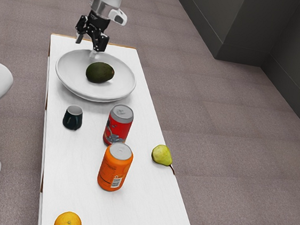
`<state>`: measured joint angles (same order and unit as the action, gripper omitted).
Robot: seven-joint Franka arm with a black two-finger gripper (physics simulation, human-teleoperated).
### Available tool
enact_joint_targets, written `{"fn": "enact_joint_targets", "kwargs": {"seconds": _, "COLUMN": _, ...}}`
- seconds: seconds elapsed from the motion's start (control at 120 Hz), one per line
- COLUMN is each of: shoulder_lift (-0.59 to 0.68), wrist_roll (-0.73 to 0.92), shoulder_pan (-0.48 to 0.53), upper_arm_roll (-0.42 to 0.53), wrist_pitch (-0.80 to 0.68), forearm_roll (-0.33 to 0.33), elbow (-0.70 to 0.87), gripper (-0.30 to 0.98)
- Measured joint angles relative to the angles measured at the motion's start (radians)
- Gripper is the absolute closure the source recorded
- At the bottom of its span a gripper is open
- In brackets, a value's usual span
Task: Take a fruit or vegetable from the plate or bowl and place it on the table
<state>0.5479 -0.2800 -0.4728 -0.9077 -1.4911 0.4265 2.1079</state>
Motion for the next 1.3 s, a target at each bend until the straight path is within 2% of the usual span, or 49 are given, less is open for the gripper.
{"fn": "enact_joint_targets", "kwargs": {"seconds": 0.2, "shoulder_lift": 0.0, "wrist_roll": 0.005, "shoulder_pan": -0.01, "upper_arm_roll": -0.002, "wrist_pitch": 0.005, "forearm_roll": 0.002, "elbow": -0.003, "gripper": 0.0}}
{"fn": "enact_joint_targets", "kwargs": {"seconds": 0.267, "shoulder_lift": 0.0, "wrist_roll": 0.014, "shoulder_pan": -0.054, "upper_arm_roll": -0.002, "wrist_pitch": 0.001, "forearm_roll": 0.026, "elbow": -0.014, "gripper": 0.0}}
{"fn": "enact_joint_targets", "kwargs": {"seconds": 0.55, "shoulder_lift": 0.005, "wrist_roll": 0.09, "shoulder_pan": -0.081, "upper_arm_roll": 0.007, "wrist_pitch": -0.12, "forearm_roll": 0.062, "elbow": -0.013, "gripper": 0.0}}
{"fn": "enact_joint_targets", "kwargs": {"seconds": 0.608, "shoulder_lift": 0.01, "wrist_roll": 0.105, "shoulder_pan": -0.067, "upper_arm_roll": 0.038, "wrist_pitch": -0.124, "forearm_roll": 0.063, "elbow": -0.01, "gripper": 0.0}}
{"fn": "enact_joint_targets", "kwargs": {"seconds": 0.692, "shoulder_lift": 0.056, "wrist_roll": 0.122, "shoulder_pan": 0.007, "upper_arm_roll": 0.11, "wrist_pitch": -0.115, "forearm_roll": 0.063, "elbow": 0.025, "gripper": 0.0}}
{"fn": "enact_joint_targets", "kwargs": {"seconds": 0.833, "shoulder_lift": 0.099, "wrist_roll": 0.148, "shoulder_pan": 0.04, "upper_arm_roll": 0.135, "wrist_pitch": -0.106, "forearm_roll": 0.067, "elbow": 0.086, "gripper": 0.0}}
{"fn": "enact_joint_targets", "kwargs": {"seconds": 1.05, "shoulder_lift": 0.09, "wrist_roll": 0.181, "shoulder_pan": -0.079, "upper_arm_roll": 0.12, "wrist_pitch": -0.106, "forearm_roll": 0.132, "elbow": 0.062, "gripper": 0.0}}
{"fn": "enact_joint_targets", "kwargs": {"seconds": 1.142, "shoulder_lift": 0.084, "wrist_roll": 0.197, "shoulder_pan": -0.185, "upper_arm_roll": 0.011, "wrist_pitch": -0.105, "forearm_roll": 0.139, "elbow": 0.009, "gripper": 0.0}}
{"fn": "enact_joint_targets", "kwargs": {"seconds": 1.2, "shoulder_lift": 0.082, "wrist_roll": 0.206, "shoulder_pan": -0.238, "upper_arm_roll": -0.02, "wrist_pitch": -0.103, "forearm_roll": 0.144, "elbow": -0.03, "gripper": 0.0}}
{"fn": "enact_joint_targets", "kwargs": {"seconds": 1.3, "shoulder_lift": 0.082, "wrist_roll": 0.22, "shoulder_pan": -0.264, "upper_arm_roll": -0.048, "wrist_pitch": -0.098, "forearm_roll": 0.135, "elbow": -0.064, "gripper": 0.0}}
